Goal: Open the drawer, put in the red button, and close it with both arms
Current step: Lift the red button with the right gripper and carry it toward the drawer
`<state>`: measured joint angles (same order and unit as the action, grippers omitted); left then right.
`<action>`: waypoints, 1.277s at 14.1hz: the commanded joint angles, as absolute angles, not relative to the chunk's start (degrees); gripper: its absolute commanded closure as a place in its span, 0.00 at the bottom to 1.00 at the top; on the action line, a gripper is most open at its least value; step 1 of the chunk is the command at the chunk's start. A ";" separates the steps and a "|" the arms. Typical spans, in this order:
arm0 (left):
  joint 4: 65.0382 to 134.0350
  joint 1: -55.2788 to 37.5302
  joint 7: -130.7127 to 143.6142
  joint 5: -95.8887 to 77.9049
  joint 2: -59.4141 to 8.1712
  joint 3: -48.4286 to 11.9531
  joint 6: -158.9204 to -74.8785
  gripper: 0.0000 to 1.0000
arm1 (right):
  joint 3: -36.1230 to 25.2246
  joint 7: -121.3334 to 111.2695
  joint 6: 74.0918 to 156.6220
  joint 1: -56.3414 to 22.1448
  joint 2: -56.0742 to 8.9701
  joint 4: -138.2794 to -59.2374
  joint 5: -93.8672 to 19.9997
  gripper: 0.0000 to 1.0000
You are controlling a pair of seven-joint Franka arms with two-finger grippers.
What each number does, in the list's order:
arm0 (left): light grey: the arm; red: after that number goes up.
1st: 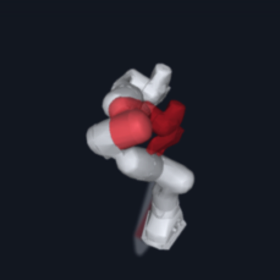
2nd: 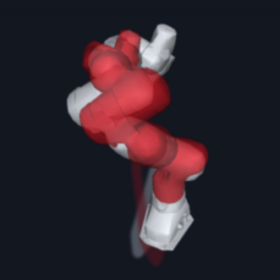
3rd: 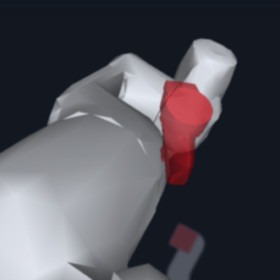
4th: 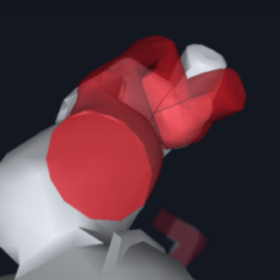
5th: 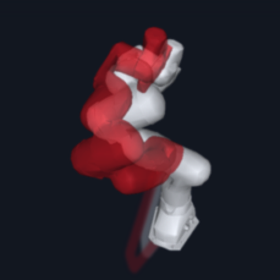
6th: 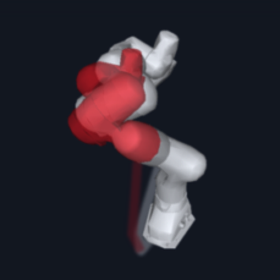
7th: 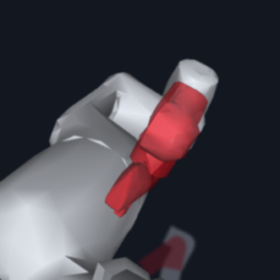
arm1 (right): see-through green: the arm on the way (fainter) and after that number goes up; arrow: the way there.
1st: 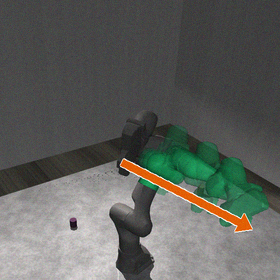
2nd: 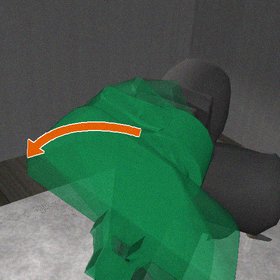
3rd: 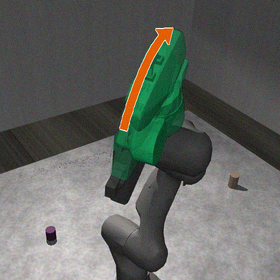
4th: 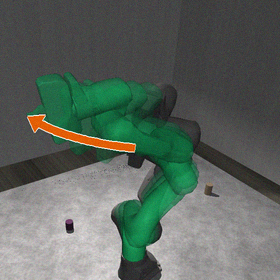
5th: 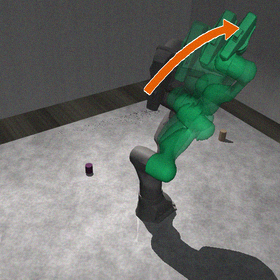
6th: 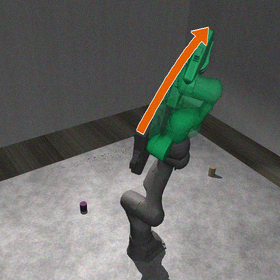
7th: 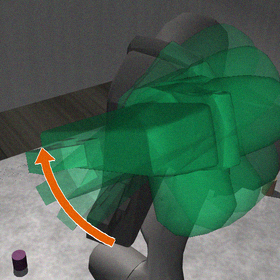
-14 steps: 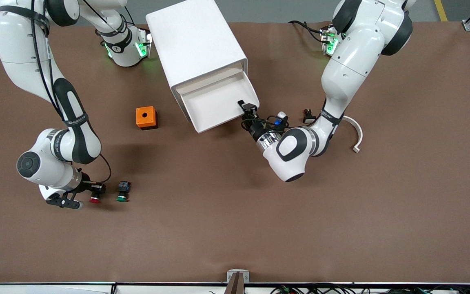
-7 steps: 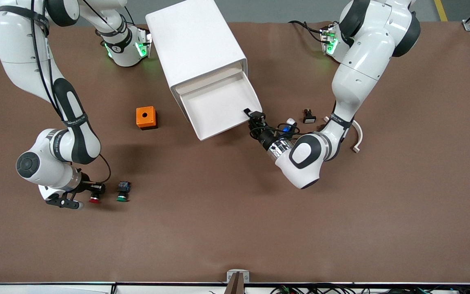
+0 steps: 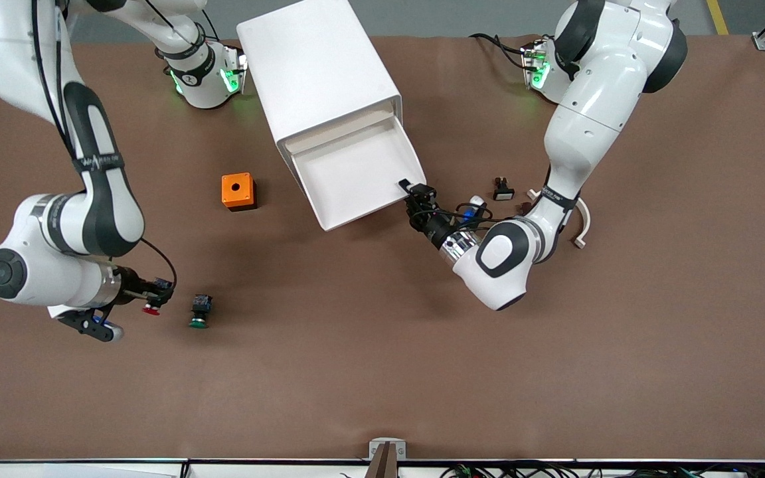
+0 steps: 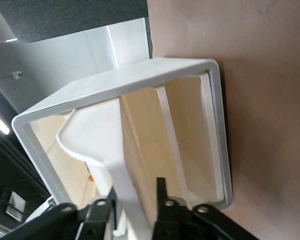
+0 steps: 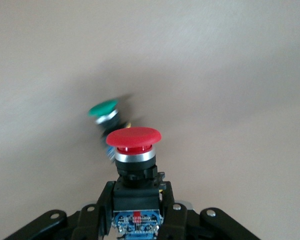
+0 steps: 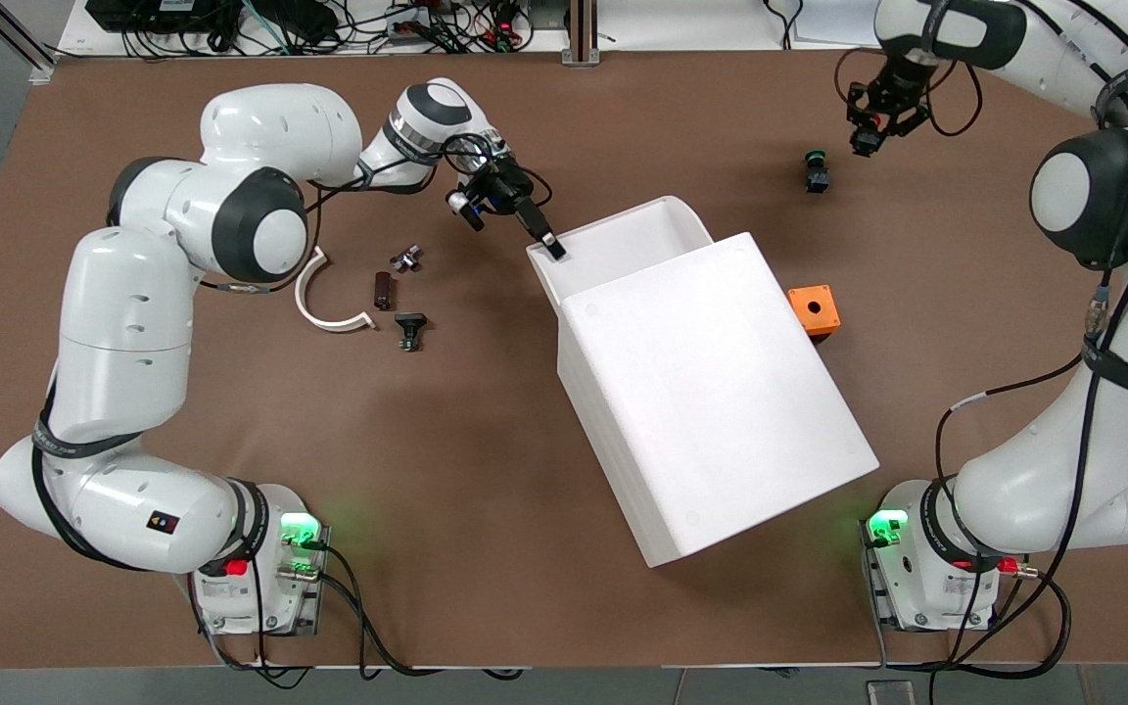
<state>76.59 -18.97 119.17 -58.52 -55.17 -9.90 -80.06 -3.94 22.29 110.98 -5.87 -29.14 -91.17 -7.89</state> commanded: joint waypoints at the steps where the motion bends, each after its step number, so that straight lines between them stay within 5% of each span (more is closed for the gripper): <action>1: 74.01 -18.46 115.14 -61.60 -55.28 -10.02 -79.81 0.00 | -3.87 29.16 108.46 -8.78 -25.58 -92.46 -8.00 1.00; 11: 67.51 -16.08 76.77 -62.93 -54.76 -8.71 -79.80 0.00 | -3.43 60.97 110.83 -26.18 -22.33 -92.72 -8.09 1.00; 18: 67.67 -17.32 55.90 -47.93 -45.81 -4.48 -84.01 0.00 | -3.43 74.87 109.34 -35.32 -19.42 -92.90 -8.09 1.00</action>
